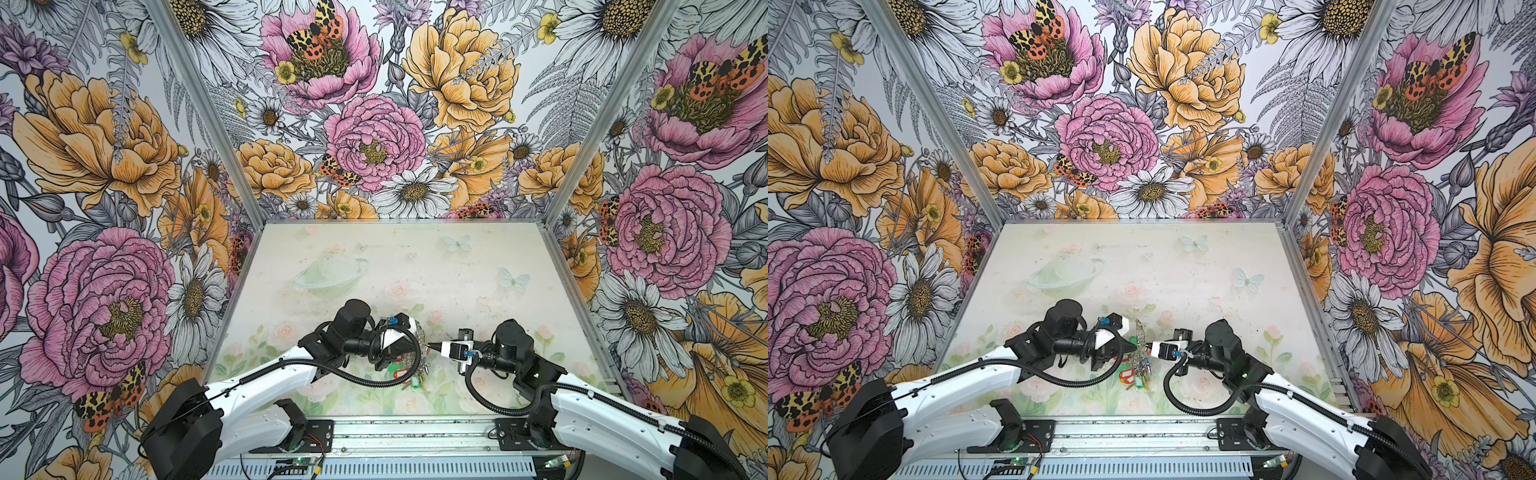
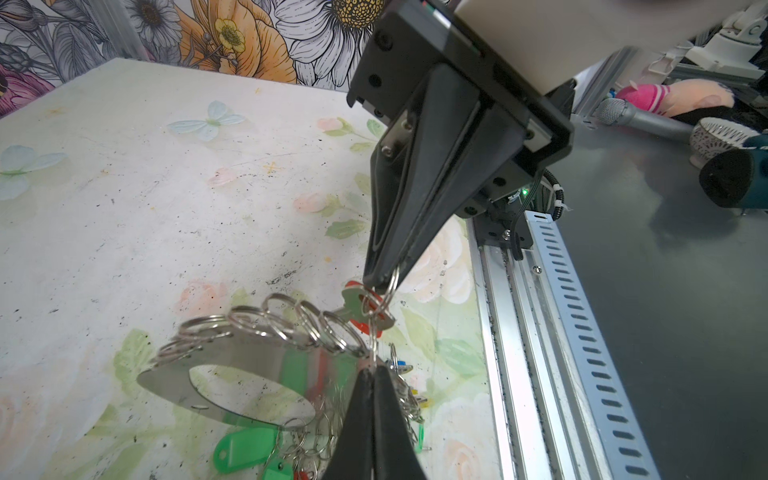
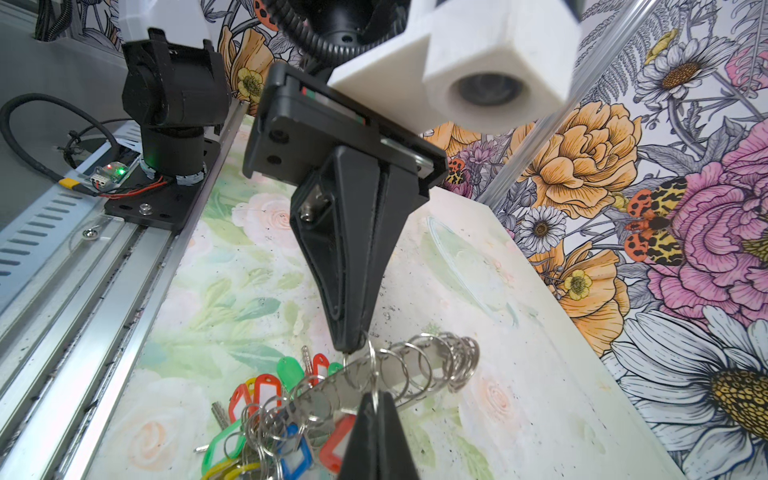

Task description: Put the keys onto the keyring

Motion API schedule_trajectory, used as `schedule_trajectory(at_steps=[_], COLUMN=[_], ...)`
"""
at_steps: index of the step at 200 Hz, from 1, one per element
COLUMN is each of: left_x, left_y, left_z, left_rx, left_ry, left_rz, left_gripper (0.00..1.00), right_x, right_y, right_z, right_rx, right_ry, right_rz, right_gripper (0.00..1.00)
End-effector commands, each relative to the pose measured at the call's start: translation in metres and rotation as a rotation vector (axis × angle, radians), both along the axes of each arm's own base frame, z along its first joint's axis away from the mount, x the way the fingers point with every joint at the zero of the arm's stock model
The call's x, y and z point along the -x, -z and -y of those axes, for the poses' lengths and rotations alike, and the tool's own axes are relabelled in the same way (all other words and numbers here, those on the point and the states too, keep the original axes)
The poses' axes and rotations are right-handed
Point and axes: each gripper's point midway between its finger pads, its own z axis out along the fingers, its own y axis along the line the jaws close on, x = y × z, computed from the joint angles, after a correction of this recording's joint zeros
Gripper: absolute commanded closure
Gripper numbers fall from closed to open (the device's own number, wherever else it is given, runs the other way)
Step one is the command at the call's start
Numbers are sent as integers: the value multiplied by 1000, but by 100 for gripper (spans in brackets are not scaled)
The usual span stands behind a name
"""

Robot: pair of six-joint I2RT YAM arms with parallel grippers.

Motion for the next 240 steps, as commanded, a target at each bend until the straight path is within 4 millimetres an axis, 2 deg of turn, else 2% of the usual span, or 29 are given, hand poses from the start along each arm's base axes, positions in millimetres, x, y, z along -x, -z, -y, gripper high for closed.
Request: schedule_trajectory(at_steps=[1, 240], left_x=[1, -9], left_y=[-15, -20], left_z=[4, 4], left_rx=[43, 61], left_ry=[35, -21], left_rz=[30, 27], left_gripper=[100, 100], right_x=[0, 9], right_y=[-16, -4], right_z=[-4, -13], right_rx=[-32, 3], right_ry=[-23, -67], right_rz=[8, -44], right_gripper=[100, 100])
